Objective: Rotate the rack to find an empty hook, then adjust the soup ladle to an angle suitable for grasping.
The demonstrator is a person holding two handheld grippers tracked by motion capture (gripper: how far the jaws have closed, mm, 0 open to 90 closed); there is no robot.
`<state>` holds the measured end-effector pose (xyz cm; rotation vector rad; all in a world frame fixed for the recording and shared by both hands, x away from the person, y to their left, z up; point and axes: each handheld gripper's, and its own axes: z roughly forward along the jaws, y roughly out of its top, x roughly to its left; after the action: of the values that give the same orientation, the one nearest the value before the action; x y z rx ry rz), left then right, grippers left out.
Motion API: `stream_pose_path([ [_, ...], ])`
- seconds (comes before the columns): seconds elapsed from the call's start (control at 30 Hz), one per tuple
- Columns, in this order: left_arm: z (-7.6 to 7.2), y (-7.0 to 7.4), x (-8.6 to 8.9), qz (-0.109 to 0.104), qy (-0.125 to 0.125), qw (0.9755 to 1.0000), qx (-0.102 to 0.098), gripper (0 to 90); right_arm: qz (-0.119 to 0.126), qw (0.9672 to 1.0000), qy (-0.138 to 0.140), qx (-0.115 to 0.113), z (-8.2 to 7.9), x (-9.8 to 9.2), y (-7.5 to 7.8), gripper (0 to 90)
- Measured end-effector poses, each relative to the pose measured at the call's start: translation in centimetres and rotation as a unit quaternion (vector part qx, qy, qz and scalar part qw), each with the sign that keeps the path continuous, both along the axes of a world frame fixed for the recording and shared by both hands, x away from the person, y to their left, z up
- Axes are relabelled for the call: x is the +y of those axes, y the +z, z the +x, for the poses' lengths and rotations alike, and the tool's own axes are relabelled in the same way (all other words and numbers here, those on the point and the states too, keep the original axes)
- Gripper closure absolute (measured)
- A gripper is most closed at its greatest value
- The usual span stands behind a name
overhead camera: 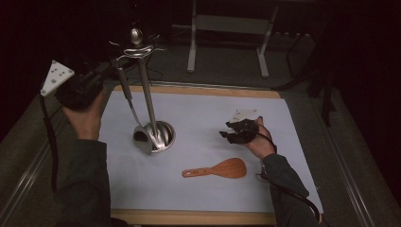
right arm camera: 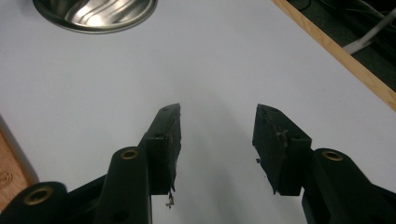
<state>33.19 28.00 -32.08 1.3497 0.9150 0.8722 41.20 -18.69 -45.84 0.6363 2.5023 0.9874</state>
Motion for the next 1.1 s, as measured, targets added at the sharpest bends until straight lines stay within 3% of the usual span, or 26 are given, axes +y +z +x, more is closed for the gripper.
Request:
stream_pose_path([
  [0.03, 0.0, 0.0, 0.0, 0.0, 0.0, 1.0, 0.0, 85.2, 0.0, 1.0, 0.0, 0.0, 0.0, 0.0, 0.0, 51.2],
  [0.07, -0.6, -1.6, 0.4, 0.006, 0.001, 0.9998, 0.019, 85.2, -0.001, 1.0, -0.002, 0.0, -0.1, -0.1, 0.1, 51.1],
  [0.33, -3.2, -8.3, 0.9, 0.022, 0.01, 0.996, 0.086, 78.5, -0.025, 0.9995, -0.021, 0.002, -0.8, -2.6, 0.6, 50.4],
  [0.47, -4.3, -12.1, 0.9, 0.014, 0.016, 0.9928, 0.118, 77.2, -0.025, 0.9989, -0.039, 0.011, -0.9, -4.0, 0.4, 50.4],
  [0.67, -4.9, -17.0, 1.2, -0.01, 0.032, 0.9854, 0.167, 74.0, -0.033, 0.9971, -0.065, 0.022, -1.0, -5.8, 0.0, 50.5],
  [0.8, -4.8, -19.6, 0.7, 0.001, 0.034, 0.9808, 0.192, 73.0, -0.037, 0.9921, -0.114, 0.036, -0.5, -7.3, -0.4, 53.7],
  [0.9, -4.6, -20.9, 0.5, 0.006, 0.034, 0.9759, 0.215, 72.3, -0.043, 0.9869, -0.148, 0.047, -0.1, -8.5, -1.0, 61.3],
  [1.0, -4.5, -21.1, 0.6, 0.001, 0.038, 0.9751, 0.219, 68.9, -0.046, 0.9807, -0.184, 0.046, 0.3, -9.6, -1.6, 85.2],
  [1.03, -4.5, -21.3, 0.6, 0.0, 0.039, 0.9746, 0.22, 68.4, -0.046, 0.9777, -0.199, 0.048, 0.4, -10.0, -1.8, 89.7],
  [1.1, -4.4, -21.4, 0.5, 0.004, 0.039, 0.9738, 0.224, 67.8, -0.046, 0.9707, -0.231, 0.05, 0.8, -10.7, -2.2, 90.0],
])
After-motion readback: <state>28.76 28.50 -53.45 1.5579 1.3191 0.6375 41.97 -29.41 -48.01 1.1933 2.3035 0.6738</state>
